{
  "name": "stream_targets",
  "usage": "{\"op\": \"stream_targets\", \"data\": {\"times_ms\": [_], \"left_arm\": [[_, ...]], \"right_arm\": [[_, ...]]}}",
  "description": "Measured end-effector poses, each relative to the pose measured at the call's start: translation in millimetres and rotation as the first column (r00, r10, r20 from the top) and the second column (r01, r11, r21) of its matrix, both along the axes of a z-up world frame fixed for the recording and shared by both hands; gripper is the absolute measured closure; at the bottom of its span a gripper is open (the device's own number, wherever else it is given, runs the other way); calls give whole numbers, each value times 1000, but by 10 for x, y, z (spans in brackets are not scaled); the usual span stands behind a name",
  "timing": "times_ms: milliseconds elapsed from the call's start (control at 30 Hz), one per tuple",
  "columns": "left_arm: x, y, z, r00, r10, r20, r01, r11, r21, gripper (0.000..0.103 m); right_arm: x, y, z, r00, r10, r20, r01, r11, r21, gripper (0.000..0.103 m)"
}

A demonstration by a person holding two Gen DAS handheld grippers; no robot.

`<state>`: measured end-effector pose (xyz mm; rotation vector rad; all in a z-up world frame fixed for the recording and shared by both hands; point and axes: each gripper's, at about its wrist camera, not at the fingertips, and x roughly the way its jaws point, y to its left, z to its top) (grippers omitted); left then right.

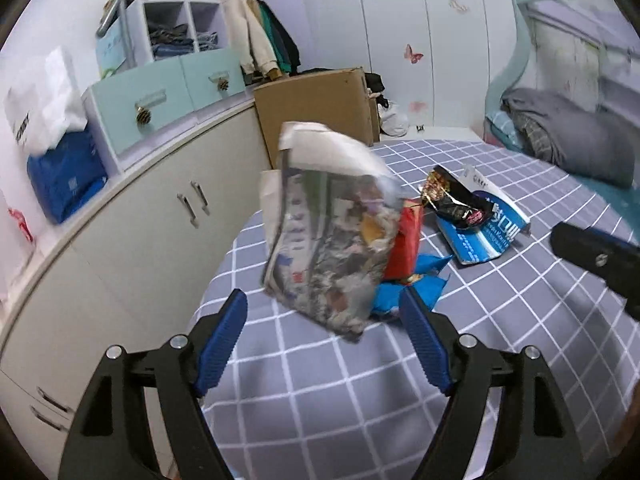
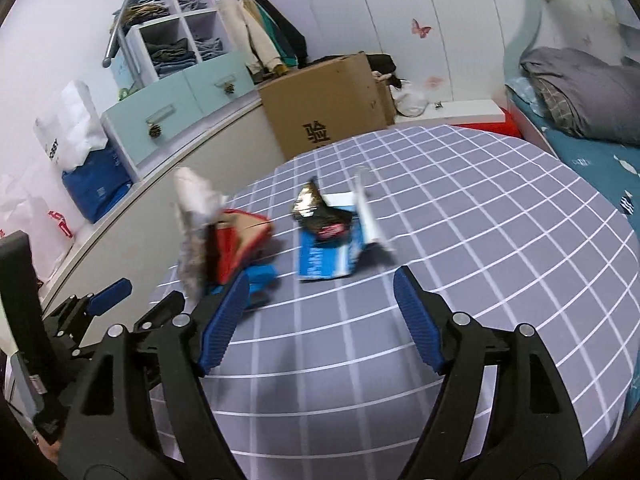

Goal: Collect trash
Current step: 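Grasp the newspaper bundle with the left gripper while the right grasps the red paper bag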

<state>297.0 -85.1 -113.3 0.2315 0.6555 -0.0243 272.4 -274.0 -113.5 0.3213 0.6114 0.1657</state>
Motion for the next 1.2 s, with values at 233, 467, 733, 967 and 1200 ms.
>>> {"op": "stream_targets", "data": {"times_ms": [233,467,733,967,1200], "left_arm": [[186,-224,-80,999,36,35,-41,986,162,29],[373,-244,-149,999,36,-16,-33,984,176,60],[347,-175,-102,1000,28,4,-28,985,170,88],[182,217,113,998,40,46,-40,999,13,97],[38,661,174,997,52,56,-43,988,-146,98]], "right_arm": [[99,-146,-77,1000,6,-20,-6,1000,4,28],[256,-128,-121,998,41,-45,-42,999,-24,27],[329,26,-43,996,76,-37,-80,991,-108,27],[342,260,23,991,136,-22,-137,985,-106,27],[502,653,4,973,227,-49,-230,971,-65,27]]}}
